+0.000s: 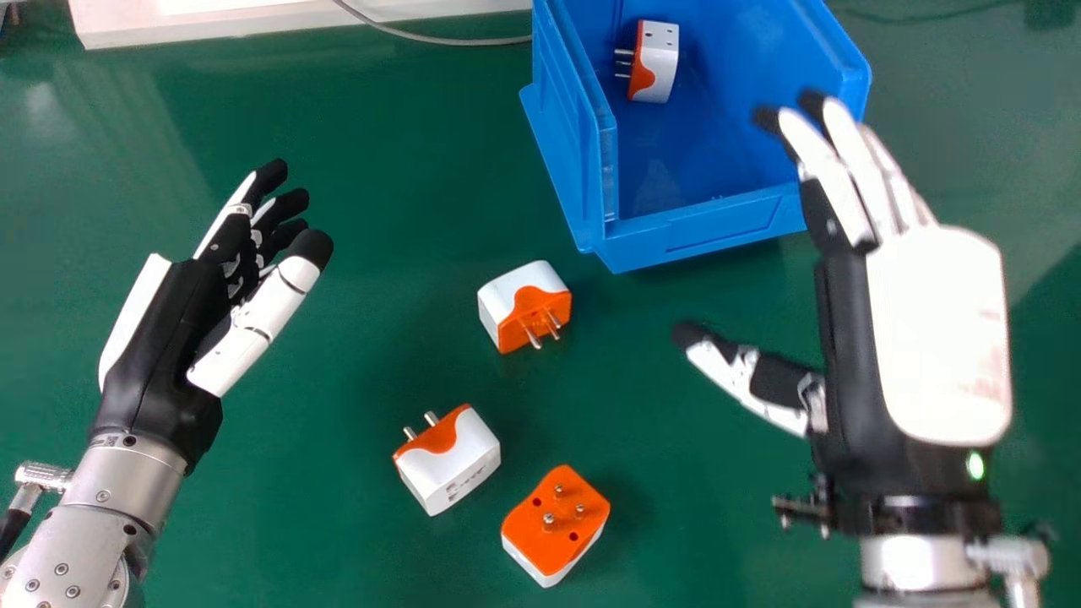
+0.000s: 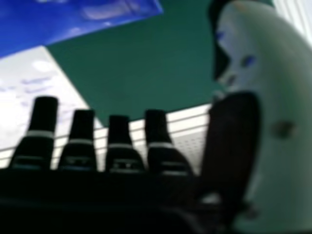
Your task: Pick all objects and put in blue box
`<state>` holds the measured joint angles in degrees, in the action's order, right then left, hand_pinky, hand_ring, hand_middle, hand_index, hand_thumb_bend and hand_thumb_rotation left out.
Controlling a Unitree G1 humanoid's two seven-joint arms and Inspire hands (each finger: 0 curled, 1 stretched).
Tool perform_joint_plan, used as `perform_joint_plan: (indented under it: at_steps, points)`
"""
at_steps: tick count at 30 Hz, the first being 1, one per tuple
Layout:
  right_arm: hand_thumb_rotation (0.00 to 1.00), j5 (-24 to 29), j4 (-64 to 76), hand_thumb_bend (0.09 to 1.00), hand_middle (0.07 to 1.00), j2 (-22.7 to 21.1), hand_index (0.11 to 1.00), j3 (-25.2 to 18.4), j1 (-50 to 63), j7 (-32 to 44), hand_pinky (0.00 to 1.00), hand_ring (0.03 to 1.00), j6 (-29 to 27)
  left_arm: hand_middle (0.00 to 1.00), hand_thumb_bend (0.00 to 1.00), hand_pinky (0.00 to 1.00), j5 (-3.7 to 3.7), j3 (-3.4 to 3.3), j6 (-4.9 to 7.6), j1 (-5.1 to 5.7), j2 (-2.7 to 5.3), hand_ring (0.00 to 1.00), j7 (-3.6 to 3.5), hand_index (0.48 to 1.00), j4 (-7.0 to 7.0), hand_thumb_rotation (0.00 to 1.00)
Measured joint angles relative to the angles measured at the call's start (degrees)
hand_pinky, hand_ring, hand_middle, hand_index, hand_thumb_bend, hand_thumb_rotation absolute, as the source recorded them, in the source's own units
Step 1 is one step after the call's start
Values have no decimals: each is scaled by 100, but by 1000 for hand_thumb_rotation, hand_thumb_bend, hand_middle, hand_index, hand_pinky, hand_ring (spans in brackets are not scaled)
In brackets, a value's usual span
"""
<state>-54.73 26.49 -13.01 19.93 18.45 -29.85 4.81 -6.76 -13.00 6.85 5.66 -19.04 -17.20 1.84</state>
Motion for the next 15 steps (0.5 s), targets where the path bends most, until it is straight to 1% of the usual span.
perform_joint_plan:
  at_steps: [3, 6, 8, 11, 15]
  points:
    - [0, -8, -42, 556, 871, 140, 815, 11, 248, -149, 702, 845, -62, 936, 592, 869, -1, 0, 1, -12, 0, 925, -26, 957, -5, 694]
    - [0, -34, -136, 553, 866, 251, 810, 67, 441, -183, 702, 842, -62, 936, 589, 869, -2, -13, 2, -18, 0, 926, -33, 957, -32, 692]
    - [0, -86, -167, 552, 864, 284, 809, 127, 578, -182, 703, 842, -63, 935, 589, 869, -2, -36, 4, -20, -1, 926, -35, 957, -59, 691]
    - [0, -174, -219, 548, 862, 298, 806, 197, 728, -178, 706, 842, -69, 935, 589, 869, -3, -43, 4, -25, -1, 926, -46, 957, -67, 691]
    - [0, -140, -340, 542, 866, 297, 808, 289, 877, -41, 711, 842, -151, 935, 585, 869, -7, -81, 4, -31, -4, 926, -93, 957, -68, 689]
